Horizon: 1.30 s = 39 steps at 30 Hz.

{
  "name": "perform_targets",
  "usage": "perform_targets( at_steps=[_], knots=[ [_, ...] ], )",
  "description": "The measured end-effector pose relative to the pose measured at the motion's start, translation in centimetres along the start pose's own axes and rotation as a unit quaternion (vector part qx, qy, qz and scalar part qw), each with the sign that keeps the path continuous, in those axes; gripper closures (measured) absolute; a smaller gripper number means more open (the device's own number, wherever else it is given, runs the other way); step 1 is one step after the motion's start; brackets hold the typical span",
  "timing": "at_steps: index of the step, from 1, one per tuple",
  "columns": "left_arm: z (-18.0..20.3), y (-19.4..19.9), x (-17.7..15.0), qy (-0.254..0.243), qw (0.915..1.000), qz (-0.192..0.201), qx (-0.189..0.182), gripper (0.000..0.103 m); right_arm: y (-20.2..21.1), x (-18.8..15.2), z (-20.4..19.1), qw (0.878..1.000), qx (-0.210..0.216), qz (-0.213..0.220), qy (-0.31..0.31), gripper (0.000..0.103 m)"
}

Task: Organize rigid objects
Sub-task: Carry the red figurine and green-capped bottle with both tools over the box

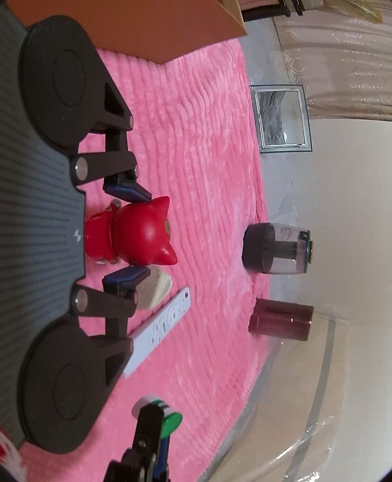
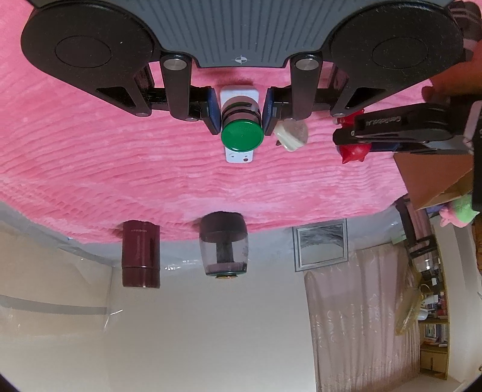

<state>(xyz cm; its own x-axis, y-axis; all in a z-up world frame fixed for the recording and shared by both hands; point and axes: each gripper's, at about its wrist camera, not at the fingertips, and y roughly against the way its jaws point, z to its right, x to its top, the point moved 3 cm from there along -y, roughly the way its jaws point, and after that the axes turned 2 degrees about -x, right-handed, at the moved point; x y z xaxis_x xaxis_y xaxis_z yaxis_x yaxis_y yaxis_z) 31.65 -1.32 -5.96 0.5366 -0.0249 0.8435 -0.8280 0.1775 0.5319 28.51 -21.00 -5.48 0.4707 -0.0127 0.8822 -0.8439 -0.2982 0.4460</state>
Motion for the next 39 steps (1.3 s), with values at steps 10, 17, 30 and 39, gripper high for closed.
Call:
perform_targets(
  at_steps=[10, 17, 30, 39],
  knots=[
    [1.6, 8.0, -0.8, 0.015, 0.9996, 0.009, -0.021, 0.062, 5.5, -0.2, -2.4, 1.000, 0.011, -0.001, 0.006, 0.077],
    [1.6, 13.9, -1.2, 0.014, 0.9994, 0.020, -0.026, 0.062, 9.4, -0.1, -4.8, 0.999, 0.028, 0.002, 0.022, 0.077],
    [-0.5, 22.8, -0.9, 0.003, 0.9986, 0.047, -0.023, 0.062, 13.1, 0.7, -10.8, 0.996, 0.069, 0.010, 0.056, 0.077],
    [-5.6, 27.5, -0.3, 0.008, 0.9983, 0.056, -0.013, 0.062, 13.0, 1.8, -16.1, 0.989, 0.121, 0.007, 0.088, 0.077]
  ],
)
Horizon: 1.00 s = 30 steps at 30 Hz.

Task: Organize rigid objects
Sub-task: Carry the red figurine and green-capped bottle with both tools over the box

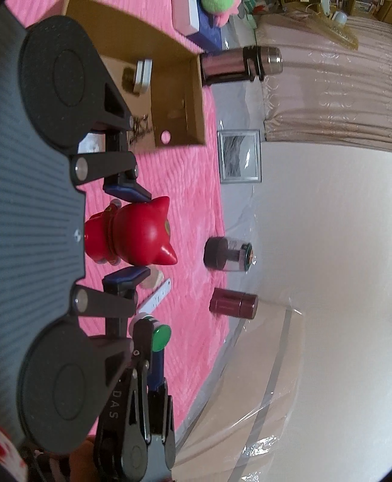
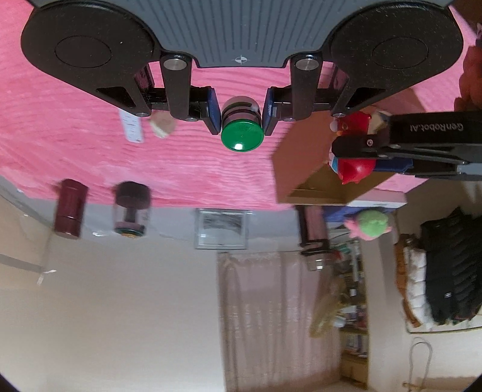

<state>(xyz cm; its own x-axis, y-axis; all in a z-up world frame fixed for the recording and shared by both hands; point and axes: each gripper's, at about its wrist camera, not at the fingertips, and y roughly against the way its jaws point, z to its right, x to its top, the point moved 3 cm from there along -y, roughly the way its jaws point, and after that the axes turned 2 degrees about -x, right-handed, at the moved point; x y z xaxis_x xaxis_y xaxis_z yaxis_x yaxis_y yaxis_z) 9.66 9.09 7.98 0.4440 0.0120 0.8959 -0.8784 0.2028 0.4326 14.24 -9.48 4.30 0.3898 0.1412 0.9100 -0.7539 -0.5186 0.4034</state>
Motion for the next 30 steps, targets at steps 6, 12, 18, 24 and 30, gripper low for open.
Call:
perform_targets(
  at_steps=[6, 12, 18, 24, 30],
  knots=[
    [-5.4, 2.1, 1.1, -0.010, 0.9995, -0.006, 0.028, 0.062, -2.6, 1.6, -3.6, 0.998, 0.052, -0.009, 0.029, 0.077],
    [-11.9, 2.5, 2.1, -0.023, 0.9977, -0.034, 0.054, 0.062, -6.4, 3.9, -7.2, 0.991, 0.117, -0.021, 0.059, 0.077],
    [-17.1, 0.2, 1.9, -0.043, 0.9945, -0.082, 0.050, 0.062, -11.1, 5.3, -11.0, 0.979, 0.161, -0.050, 0.117, 0.077],
    [-19.7, -3.5, 0.6, -0.075, 0.9873, -0.138, 0.026, 0.062, -16.5, 5.1, -14.1, 0.957, 0.195, -0.102, 0.188, 0.077],
    [-21.4, -7.1, -0.8, -0.108, 0.9758, -0.190, 0.003, 0.062, -21.5, 3.5, -16.0, 0.924, 0.216, -0.169, 0.265, 0.077]
  ],
)
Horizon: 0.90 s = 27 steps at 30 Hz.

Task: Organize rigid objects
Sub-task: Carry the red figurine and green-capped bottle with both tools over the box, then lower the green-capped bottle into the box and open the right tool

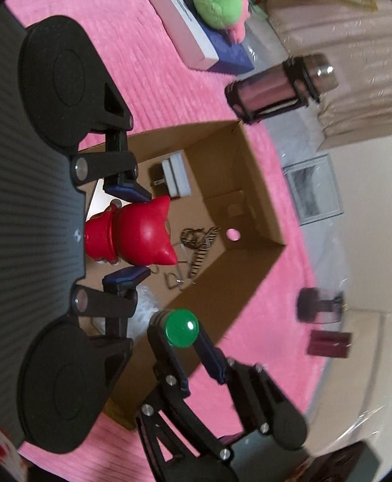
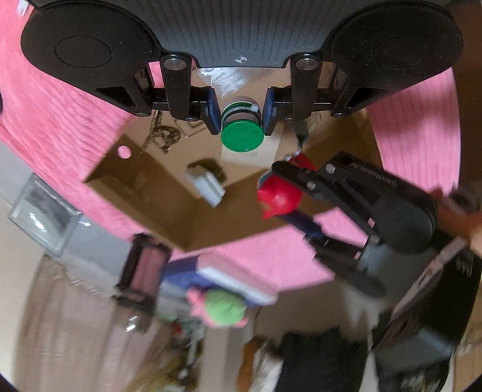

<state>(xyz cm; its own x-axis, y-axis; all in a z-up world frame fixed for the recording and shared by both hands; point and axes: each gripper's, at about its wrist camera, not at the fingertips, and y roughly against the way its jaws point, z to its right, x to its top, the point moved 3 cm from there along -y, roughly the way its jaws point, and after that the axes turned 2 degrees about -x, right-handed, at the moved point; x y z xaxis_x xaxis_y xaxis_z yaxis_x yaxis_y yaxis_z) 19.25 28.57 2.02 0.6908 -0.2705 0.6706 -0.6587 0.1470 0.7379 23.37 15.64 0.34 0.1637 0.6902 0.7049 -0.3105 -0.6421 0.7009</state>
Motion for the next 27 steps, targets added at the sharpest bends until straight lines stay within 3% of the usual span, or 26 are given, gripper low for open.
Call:
perform_targets(
  at_steps=[14, 27],
  knots=[
    [-1.7, -5.8, 0.3, -0.086, 0.9912, -0.097, -0.028, 0.062, -7.8, 0.2, 0.5, 0.988, 0.049, -0.117, 0.092, 0.077],
    [-1.6, -9.0, 0.1, -0.102, 0.9835, -0.146, -0.033, 0.062, -10.4, -0.3, -0.2, 0.977, 0.070, -0.157, 0.127, 0.077]
  ],
)
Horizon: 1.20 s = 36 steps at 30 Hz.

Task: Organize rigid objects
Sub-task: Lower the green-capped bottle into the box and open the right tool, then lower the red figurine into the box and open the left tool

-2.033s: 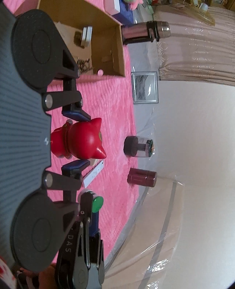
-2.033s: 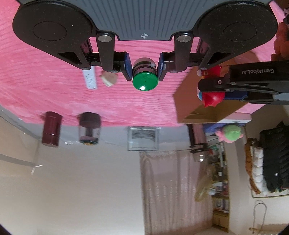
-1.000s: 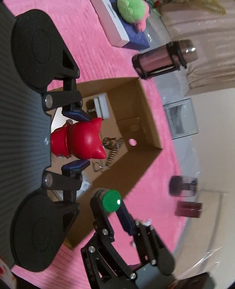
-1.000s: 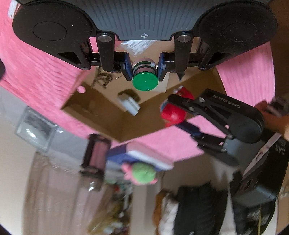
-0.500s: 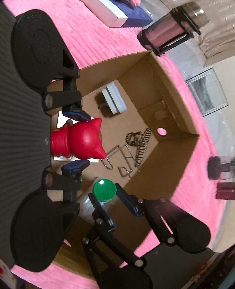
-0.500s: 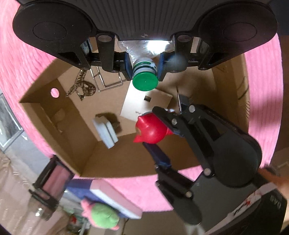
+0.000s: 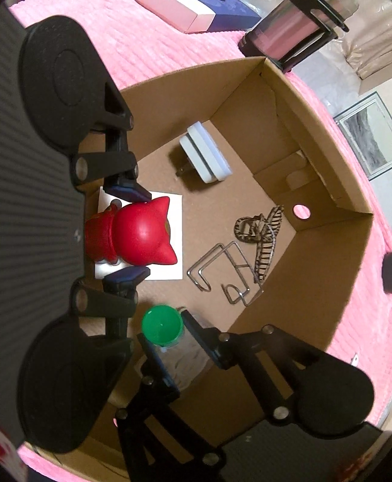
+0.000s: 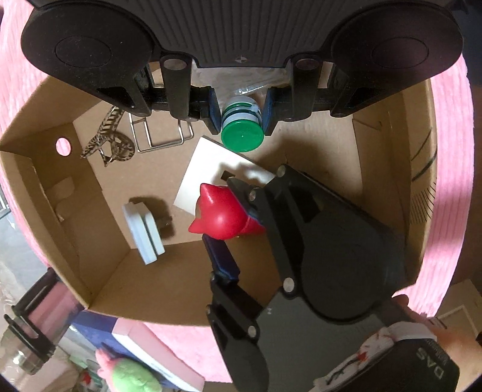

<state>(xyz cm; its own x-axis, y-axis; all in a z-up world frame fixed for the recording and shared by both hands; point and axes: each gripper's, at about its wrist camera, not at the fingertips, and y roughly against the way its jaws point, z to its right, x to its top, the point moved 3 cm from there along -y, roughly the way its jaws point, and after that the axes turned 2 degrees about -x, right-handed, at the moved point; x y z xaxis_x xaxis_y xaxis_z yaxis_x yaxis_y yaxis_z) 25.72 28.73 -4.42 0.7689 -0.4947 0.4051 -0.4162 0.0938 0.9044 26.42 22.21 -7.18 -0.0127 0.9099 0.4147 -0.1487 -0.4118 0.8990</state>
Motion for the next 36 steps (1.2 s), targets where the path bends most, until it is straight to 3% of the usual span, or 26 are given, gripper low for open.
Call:
perform_targets(
  at_steps=[19, 26, 36],
  knots=[
    [0.1, -1.1, 0.1, -0.002, 0.9996, -0.026, 0.007, 0.061, -1.8, 0.4, 0.1, 0.999, 0.002, -0.034, 0.024, 0.077],
    [0.0, -0.8, 0.2, 0.006, 0.9998, -0.016, 0.004, 0.063, -1.8, 0.5, 0.1, 0.999, 0.001, -0.036, 0.023, 0.077],
    [-0.2, 0.9, 0.3, 0.031, 0.9993, 0.020, 0.009, 0.062, -0.1, -0.1, 0.1, 1.000, -0.008, -0.002, 0.001, 0.077]
  ],
)
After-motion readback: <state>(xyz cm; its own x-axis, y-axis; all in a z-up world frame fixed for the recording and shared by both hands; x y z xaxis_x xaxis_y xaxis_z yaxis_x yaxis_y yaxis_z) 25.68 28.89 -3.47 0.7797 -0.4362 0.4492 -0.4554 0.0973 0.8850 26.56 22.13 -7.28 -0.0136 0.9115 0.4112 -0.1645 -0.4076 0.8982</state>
